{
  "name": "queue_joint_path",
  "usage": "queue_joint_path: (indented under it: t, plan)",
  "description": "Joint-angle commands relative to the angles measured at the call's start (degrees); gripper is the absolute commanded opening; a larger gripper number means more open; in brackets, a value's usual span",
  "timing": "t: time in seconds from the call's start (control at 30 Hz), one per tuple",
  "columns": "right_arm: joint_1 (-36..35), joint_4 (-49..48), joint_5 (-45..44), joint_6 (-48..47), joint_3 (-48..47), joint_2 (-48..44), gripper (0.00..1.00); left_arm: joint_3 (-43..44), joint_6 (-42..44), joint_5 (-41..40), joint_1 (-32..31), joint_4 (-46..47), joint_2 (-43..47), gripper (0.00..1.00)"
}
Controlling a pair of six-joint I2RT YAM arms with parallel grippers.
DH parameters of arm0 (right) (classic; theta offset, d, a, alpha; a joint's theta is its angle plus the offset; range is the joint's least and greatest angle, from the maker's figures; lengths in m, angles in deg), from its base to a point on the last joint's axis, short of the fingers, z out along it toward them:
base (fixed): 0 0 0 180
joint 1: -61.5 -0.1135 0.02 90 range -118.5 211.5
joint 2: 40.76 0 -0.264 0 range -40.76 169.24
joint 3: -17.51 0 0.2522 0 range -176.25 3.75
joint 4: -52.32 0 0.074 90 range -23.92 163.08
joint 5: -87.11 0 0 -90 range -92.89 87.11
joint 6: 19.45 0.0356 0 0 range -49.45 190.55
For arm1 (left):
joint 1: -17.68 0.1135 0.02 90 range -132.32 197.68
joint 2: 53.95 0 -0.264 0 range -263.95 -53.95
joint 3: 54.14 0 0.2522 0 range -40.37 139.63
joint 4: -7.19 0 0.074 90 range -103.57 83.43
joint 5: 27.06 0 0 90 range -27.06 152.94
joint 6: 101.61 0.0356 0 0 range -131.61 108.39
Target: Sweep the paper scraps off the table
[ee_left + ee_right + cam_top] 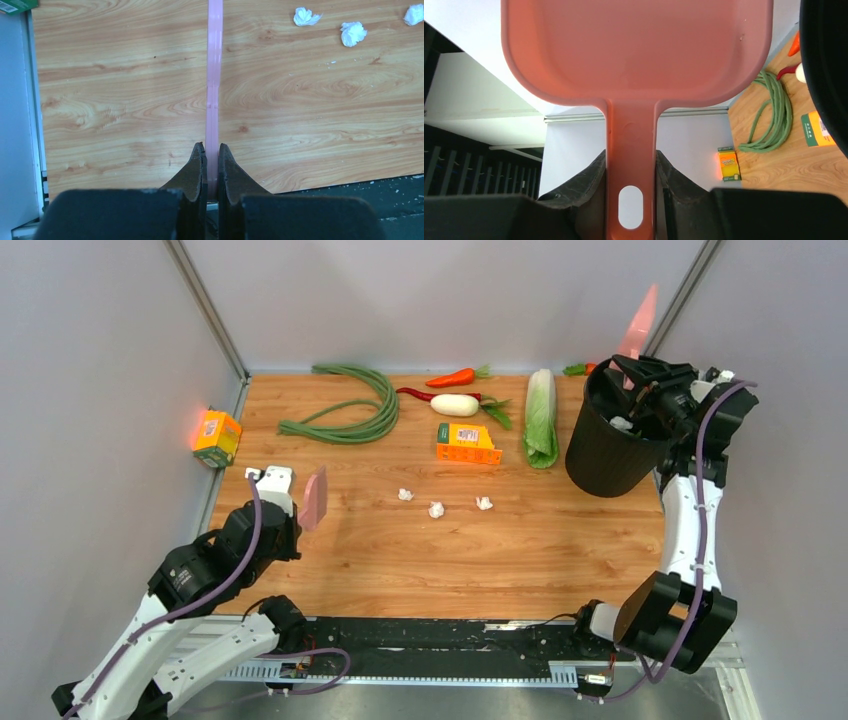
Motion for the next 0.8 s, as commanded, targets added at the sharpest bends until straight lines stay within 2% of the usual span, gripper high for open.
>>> queue_joint_path:
  t: [0.0,0.1,0.33,0.57,0.77]
  plan:
    - [0.35,-11.12,-2.03,13.18,4.94,-3.1,0.0,-0.07,1.39,0.29,0.2,2.77,0.49,0.0]
    - [0.35,-16.66,-3.96,17.15,8.72,-5.29,0.0,-0.07,1.56,0.64,0.2,2.86,0.67,0.0]
    - [0.27,-15.8,-1.25,16.55,5.84,-5.3,0.0,-0.25,1.83,1.51,0.2,3.12,0.67,0.0]
    - [-2.1,0.27,7.36,1.45,-9.36,-1.7,0.0,4.05,1.56,1.78,0.2,0.84,-2.04,0.0]
    - [-5.09,9.41,9.74,-7.43,-6.57,-5.99,0.0,13.71,0.25,9.33,0.2,7.07,-12.76,0.0]
